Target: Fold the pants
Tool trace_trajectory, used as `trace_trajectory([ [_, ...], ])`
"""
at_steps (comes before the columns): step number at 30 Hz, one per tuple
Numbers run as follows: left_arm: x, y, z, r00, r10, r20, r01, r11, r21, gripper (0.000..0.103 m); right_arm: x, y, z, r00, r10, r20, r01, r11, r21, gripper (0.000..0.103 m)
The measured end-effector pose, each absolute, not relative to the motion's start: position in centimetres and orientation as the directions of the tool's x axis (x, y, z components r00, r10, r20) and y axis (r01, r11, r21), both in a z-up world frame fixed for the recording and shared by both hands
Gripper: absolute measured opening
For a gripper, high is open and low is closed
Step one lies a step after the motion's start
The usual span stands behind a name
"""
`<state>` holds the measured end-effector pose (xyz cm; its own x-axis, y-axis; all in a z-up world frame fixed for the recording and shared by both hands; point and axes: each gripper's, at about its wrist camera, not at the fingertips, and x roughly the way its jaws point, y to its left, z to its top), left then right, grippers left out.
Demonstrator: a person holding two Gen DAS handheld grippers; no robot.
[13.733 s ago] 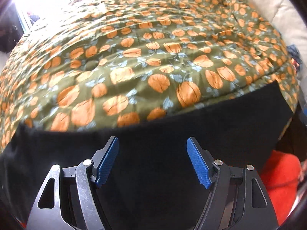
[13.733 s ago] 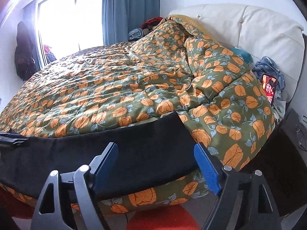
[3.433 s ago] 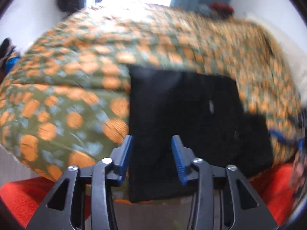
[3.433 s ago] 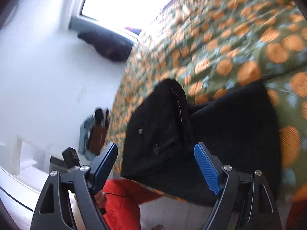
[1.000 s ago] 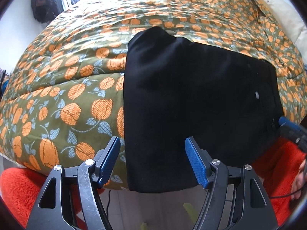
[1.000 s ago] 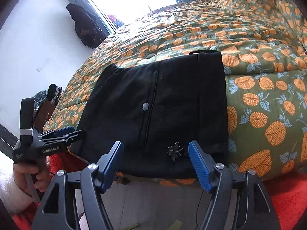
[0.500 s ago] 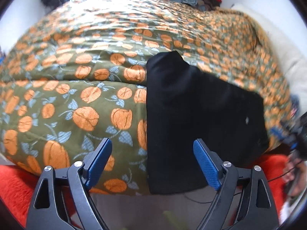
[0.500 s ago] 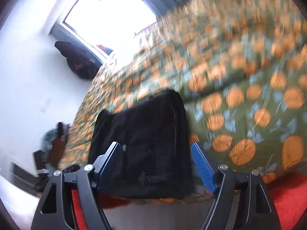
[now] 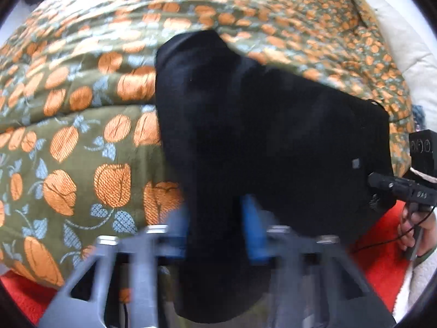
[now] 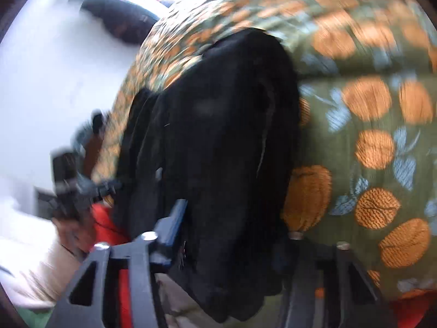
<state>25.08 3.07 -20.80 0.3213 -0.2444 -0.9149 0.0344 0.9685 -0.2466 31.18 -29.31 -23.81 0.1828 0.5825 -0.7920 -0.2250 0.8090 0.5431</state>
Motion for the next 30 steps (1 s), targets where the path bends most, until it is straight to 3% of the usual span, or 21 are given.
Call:
trace_trajectory([
  [1, 24.9, 2.9, -19.7, 0.337, -0.252, -0.907, 0.049, 0.967, -0.251, 0.017, 30.7, -28.9, -23.0, 0.193, 0.588, -0.785, -0.239, 0.804, 0.544, 0.035],
  [6, 25.3, 2.9, -12.4, 0.453, -0.344, -0.822, 0.120, 0.938, -0.326, 0.017, 30.7, -26.2, -16.6, 0.256, 0.654, -0.712, -0.354, 0.749, 0.560, 0.032],
  [12, 30.9, 5.2, -5.7, 0.628, -0.211, -0.749, 0.107, 0.977, -0.186, 0.018, 37.7, -22.0, -9.6, 0.344, 0.673, -0.654, -0.469, 0.727, 0.501, 0.032],
  [14, 33.2, 6.1, -5.3, 0.665, -0.132, -0.735, 0.069, 0.991, -0.115, 0.030, 41.2, -21.4, -8.1, 0.393, 0.654, -0.646, -0.473, 0.746, 0.468, 0.034],
  [15, 34.2, 6.5, -5.5, 0.672, -0.069, -0.738, 0.031, 0.997, -0.065, 0.033, 42.5, -21.1, -8.0, 0.409, 0.624, -0.665, -0.461, 0.771, 0.440, 0.041],
  [16, 34.9, 6.5, -6.0, 0.670, -0.009, -0.742, -0.008, 1.000, -0.020, 0.043, 43.7, -21.1, -8.1, 0.435, 0.571, -0.696, -0.431, 0.811, 0.396, 0.060],
  [18, 34.9, 7.0, -6.5, 0.670, 0.096, -0.736, -0.083, 0.995, 0.054, 0.065, 45.1, -21.1, -8.1, 0.536, 0.359, -0.764, -0.347, 0.919, 0.188, 0.088],
  [20, 33.7, 7.1, -6.5, 0.688, 0.143, -0.711, -0.120, 0.989, 0.084, 0.087, 44.2, -21.0, -7.7, 0.585, 0.257, -0.769, -0.330, 0.942, 0.064, 0.088],
  [22, 32.0, 7.2, -6.7, 0.707, 0.162, -0.688, -0.131, 0.987, 0.097, 0.094, 41.9, -20.9, -7.3, 0.612, 0.236, -0.755, -0.331, 0.943, 0.027, 0.097],
  [24, 31.1, 6.8, -6.9, 0.699, 0.176, -0.693, -0.135, 0.984, 0.113, 0.094, 39.9, -20.3, -6.9, 0.631, 0.239, -0.738, -0.339, 0.941, 0.015, 0.102],
  [30, 29.4, 5.0, -6.9, 0.689, 0.170, -0.704, -0.129, 0.985, 0.112, 0.094, 35.3, -18.5, -6.8, 0.646, 0.236, -0.726, -0.340, 0.941, 0.003, 0.103],
])
